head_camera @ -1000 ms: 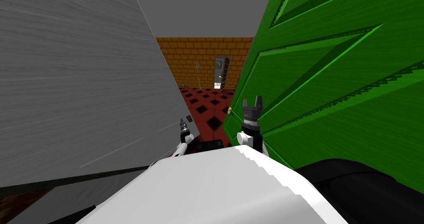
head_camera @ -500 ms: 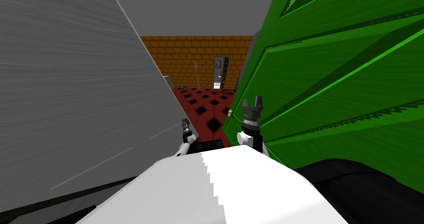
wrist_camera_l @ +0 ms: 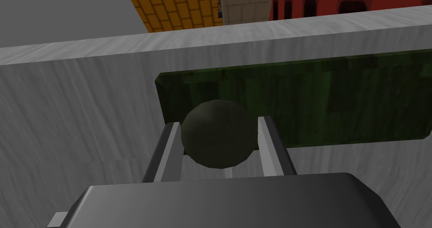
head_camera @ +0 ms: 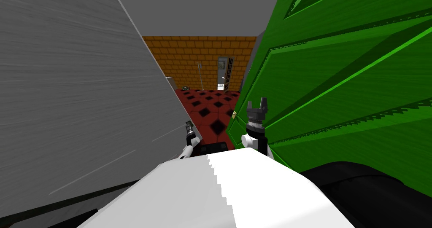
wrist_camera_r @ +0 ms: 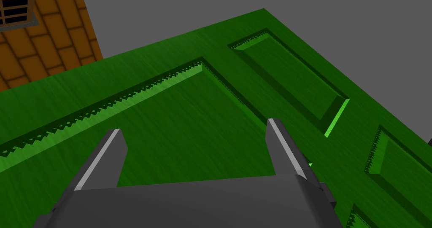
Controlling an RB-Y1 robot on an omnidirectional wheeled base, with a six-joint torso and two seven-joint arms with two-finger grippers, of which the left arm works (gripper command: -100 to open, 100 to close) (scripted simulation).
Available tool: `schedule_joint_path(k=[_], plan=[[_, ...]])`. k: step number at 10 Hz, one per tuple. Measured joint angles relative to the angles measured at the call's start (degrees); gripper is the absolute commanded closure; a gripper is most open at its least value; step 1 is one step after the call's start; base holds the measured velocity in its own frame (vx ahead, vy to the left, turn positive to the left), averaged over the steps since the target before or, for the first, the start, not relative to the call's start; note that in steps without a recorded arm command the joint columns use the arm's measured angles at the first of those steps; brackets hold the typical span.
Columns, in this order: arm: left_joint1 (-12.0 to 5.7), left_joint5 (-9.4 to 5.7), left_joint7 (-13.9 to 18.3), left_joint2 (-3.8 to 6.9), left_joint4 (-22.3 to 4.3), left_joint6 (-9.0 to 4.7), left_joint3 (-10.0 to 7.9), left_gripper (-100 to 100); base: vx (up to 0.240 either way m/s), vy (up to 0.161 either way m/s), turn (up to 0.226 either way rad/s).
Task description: Push the door open
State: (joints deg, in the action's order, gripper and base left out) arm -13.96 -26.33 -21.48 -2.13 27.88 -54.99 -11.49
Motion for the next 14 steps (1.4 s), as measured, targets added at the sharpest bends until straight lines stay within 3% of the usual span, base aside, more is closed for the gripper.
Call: schedule_joint_path(k=[2, 3, 4, 5, 8, 9, 11, 12, 13, 14], plan=[[-0.34, -0.37, -0.1, 0.36, -1.1, -0.25, -0.18, 100, 0.126, 0.062, 0.01], [1.25, -0.64, -0.7, 0.36, 1.4, 0.78, -0.24, 100, 0.107, 0.036, 0.044], [1.46, -0.95, -1.7, 0.52, 3.3, 2.08, -0.57, 100, 0.071, 0.013, 0.02], [-0.31, -1.14, -1.5, 1.22, 0.9, 0.98, -0.85, 100, 0.119, 0.0, 0.013], [-1.8, -2.56, -1.9, 2.19, -2.0, -0.98, -2.16, 100, 0.134, 0.017, 0.026], [0.12, -2.71, -2.7, 1.91, 1.8, 0.43, -2.35, 100, 0.049, 0.011, 0.011], [-1.68, -3.42, -2.3, 2.55, -1.3, -0.67, -2.97, 100, 0.165, 0.006, 0.047], [-1.76, -4.02, -2.6, 2.61, -1.7, -0.91, -3.58, 100, 0.127, -0.005, 0.043], [-1.7, -4.25, -2.8, 2.69, -1.6, -1.24, -3.88, 100, 0.045, 0.01, 0.012], [-0.46, -4.33, -3.5, 2.27, 1.1, -0.42, -4.01, 100, 0.115, 0.022, 0.055]])
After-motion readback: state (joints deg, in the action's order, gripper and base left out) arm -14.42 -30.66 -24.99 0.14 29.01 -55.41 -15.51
